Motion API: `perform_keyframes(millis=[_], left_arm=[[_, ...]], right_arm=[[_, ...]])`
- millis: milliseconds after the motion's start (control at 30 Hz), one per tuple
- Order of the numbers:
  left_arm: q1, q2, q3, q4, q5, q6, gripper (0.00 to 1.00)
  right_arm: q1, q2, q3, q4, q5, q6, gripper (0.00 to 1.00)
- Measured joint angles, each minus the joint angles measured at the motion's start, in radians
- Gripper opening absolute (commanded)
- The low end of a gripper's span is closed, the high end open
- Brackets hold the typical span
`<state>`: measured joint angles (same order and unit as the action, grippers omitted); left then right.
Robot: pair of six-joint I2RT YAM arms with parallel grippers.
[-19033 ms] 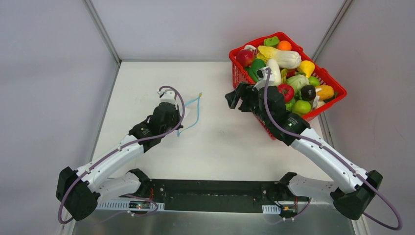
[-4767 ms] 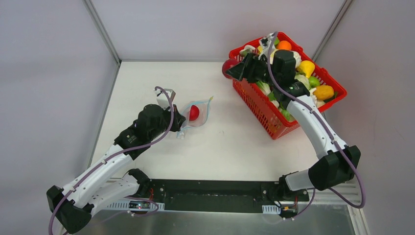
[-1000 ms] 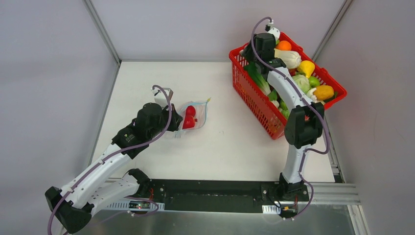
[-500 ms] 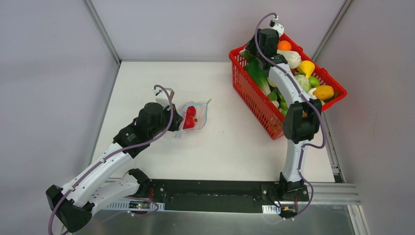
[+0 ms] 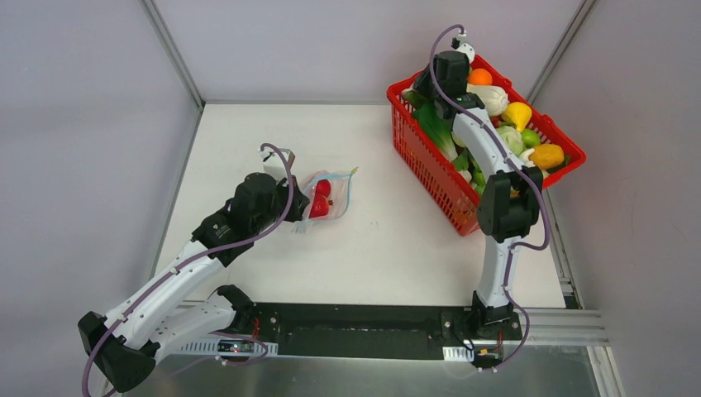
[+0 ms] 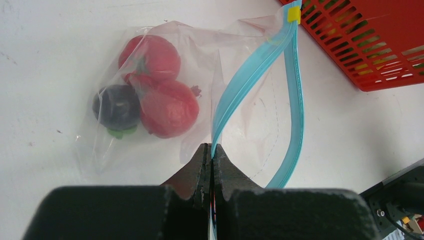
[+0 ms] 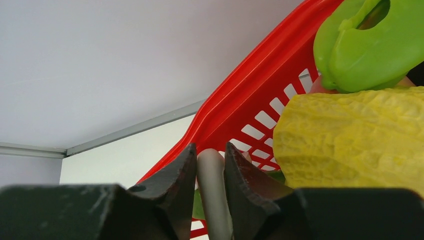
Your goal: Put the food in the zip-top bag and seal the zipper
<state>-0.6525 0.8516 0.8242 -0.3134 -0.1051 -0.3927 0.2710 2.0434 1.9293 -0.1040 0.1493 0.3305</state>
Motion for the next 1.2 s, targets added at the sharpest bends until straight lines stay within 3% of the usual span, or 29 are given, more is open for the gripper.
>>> perform_keyframes(millis=[333, 833, 1200], left_arm=[[0.000, 0.001, 0.000, 0.000, 0.000, -0.001, 0.00], [0.000, 0.001, 0.000, 0.001, 0.003, -0.012, 0.00], [0.000, 0.003, 0.000, 0.002, 0.018, -0.016, 0.00]], right_arm=[[0.000, -0.006, -0.003, 0.000, -0.020, 0.009, 0.07], [-0.006, -0.275, -0.174, 0.095, -0.062, 0.027, 0.00], [0.011, -0.483, -0.467, 0.213, -0.488, 0.171, 0.01]])
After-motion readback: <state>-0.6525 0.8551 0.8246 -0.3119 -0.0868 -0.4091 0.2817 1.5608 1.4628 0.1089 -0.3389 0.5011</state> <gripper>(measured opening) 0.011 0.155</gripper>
